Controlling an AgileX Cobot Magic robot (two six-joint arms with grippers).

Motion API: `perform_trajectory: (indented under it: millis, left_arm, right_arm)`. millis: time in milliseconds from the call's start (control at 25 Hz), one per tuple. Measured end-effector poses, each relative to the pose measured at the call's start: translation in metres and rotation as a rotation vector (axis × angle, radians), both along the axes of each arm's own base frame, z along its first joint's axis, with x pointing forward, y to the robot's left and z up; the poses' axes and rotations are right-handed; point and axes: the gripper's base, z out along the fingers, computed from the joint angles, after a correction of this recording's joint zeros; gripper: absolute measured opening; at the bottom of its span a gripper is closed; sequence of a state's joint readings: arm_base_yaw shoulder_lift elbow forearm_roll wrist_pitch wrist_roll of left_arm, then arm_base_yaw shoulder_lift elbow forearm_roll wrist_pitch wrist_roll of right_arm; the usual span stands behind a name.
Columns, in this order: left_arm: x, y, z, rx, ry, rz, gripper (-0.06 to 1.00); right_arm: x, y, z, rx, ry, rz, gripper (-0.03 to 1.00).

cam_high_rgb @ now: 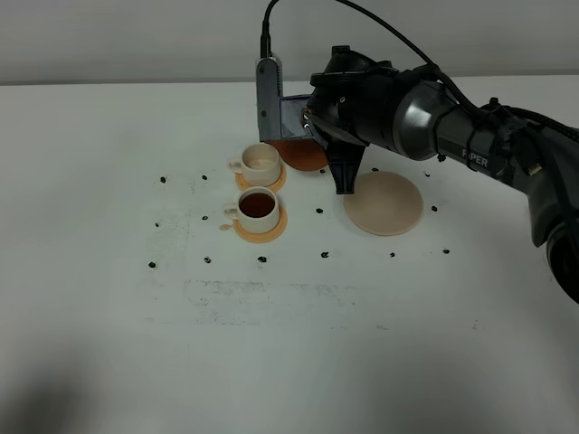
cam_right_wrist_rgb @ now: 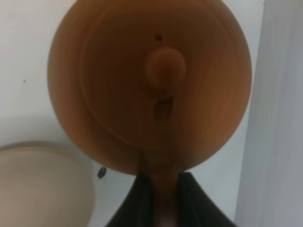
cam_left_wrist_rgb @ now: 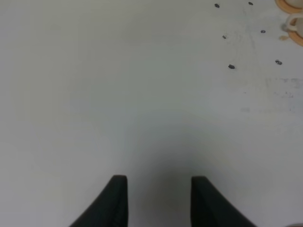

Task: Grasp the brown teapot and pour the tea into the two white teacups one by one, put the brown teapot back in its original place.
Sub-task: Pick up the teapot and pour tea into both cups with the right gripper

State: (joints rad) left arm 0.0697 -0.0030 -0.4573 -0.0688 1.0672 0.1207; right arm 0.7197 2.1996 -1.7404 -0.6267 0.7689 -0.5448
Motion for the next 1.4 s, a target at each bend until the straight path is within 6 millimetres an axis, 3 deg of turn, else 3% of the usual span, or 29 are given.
perform_trajectory:
  millis: [200, 880, 1400]
  left_arm:
    - [0.000, 0.000, 0.000, 0.000, 0.000, 0.000, 0.35]
    - [0.000, 0.000, 0.000, 0.000, 0.000, 0.000, 0.35]
    - [0.000, 0.000, 0.000, 0.000, 0.000, 0.000, 0.35]
  right_arm:
    - [0.003, 0.000, -0.012, -0.053, -0.008, 0.017, 0.12]
    - [0.000, 0.011, -0.007, -0.129, -0.098, 0.106, 0.12]
    - [0.001, 0.014, -0.013, -0.228, -0.120, 0.203, 0.12]
